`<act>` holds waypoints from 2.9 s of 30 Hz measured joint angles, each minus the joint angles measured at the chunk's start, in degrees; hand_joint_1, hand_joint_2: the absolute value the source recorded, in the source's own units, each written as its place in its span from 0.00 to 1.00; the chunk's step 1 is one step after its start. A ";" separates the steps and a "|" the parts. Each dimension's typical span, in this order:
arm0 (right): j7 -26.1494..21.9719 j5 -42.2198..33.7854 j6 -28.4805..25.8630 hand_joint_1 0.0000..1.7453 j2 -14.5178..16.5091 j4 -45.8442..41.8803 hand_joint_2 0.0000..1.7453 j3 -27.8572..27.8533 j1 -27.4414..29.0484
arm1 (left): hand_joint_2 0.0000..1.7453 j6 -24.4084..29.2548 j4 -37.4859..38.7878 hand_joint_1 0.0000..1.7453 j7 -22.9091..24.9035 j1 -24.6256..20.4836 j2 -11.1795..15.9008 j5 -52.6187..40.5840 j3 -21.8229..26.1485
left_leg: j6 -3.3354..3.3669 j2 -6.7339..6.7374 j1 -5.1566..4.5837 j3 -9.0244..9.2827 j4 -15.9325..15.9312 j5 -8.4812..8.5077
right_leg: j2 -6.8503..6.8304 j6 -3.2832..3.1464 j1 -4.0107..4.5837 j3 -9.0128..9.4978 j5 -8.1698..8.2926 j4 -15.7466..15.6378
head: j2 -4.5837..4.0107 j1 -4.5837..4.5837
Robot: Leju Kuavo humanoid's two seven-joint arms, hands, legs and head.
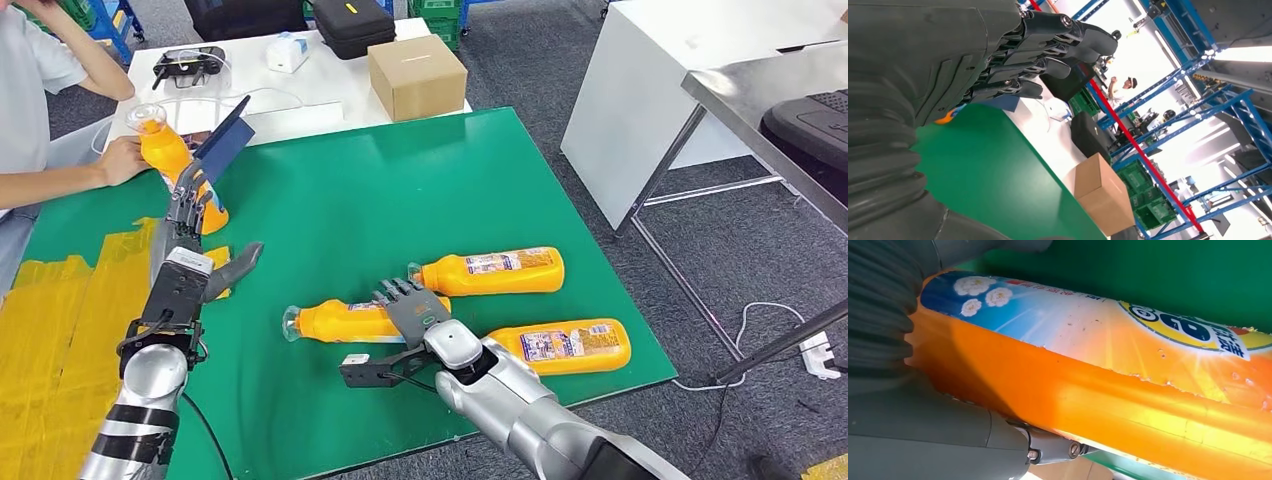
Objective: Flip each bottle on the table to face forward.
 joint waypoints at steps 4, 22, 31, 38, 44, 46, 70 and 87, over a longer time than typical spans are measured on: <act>0.02 -0.04 -0.01 0.00 0.22 0.75 1.00 0.00 -0.22 | 1.00 0.22 0.15 0.00 0.13 -0.05 -0.05 -0.03 -0.35 | -0.08 0.00 0.00 0.12 -0.01 -0.22 | 0.00 0.00 -0.01 -0.31 -0.27 -0.01 | 0.00 0.01; -0.99 -0.73 0.36 0.99 0.66 2.24 1.00 0.00 -0.69 | 1.00 0.91 1.26 0.00 -0.04 -0.32 -0.05 -0.11 -1.03 | -0.08 0.01 0.02 0.42 -0.01 -0.31 | 0.00 0.07 0.00 -0.07 -0.40 -0.02 | 0.00 0.01; -2.95 -2.43 0.51 1.00 0.66 2.75 1.00 -0.25 -1.05 | 1.00 1.15 2.10 0.00 -0.04 -0.93 -0.05 -0.03 -1.66 | -0.05 0.02 0.03 0.56 -0.01 -0.35 | 0.00 0.04 -0.01 0.05 -0.43 -0.02 | 0.00 0.01; -3.05 -3.31 0.17 1.00 0.76 2.84 1.00 -0.68 -1.19 | 1.00 1.60 2.15 0.00 -0.04 -0.91 -0.05 0.00 -1.75 | -0.04 -0.05 0.03 0.56 0.00 -0.36 | -0.01 0.10 -0.01 0.45 -0.39 -0.01 | 0.00 0.01; -4.33 -5.00 -3.07 1.00 0.81 2.82 1.00 -1.65 -0.57 | 1.00 1.85 2.14 0.00 -0.41 -0.27 0.08 0.29 -1.72 | -0.04 -0.04 0.03 0.53 0.00 -0.44 | 0.00 0.09 0.00 0.67 -0.42 -0.01 | 0.00 0.01; -4.87 -6.05 -5.66 1.00 0.81 2.52 1.00 -2.51 0.05 | 1.00 1.92 1.91 0.00 -0.58 0.31 0.19 0.34 -1.61 | -0.04 -0.04 0.03 0.52 0.00 -0.44 | -0.01 0.03 0.00 0.66 -0.46 -0.01 | 0.00 0.01; -12.59 -14.31 -24.16 1.00 -1.51 -21.55 1.00 -18.09 16.30 | 1.00 1.75 -4.55 0.00 -0.19 6.46 0.38 -0.19 0.66 | -0.01 -0.33 0.02 -0.73 0.03 -0.39 | -0.18 0.15 0.01 -0.39 -0.40 0.05 | 0.00 0.01; -26.67 -23.26 -36.28 1.00 -1.40 -45.86 1.00 -31.03 26.84 | 1.00 -11.44 -6.37 0.00 -0.20 8.15 0.67 6.95 -4.21 | 0.01 -0.54 -0.03 -1.07 0.04 -0.40 | -0.39 0.18 0.00 -0.66 -0.43 0.05 | 0.00 0.01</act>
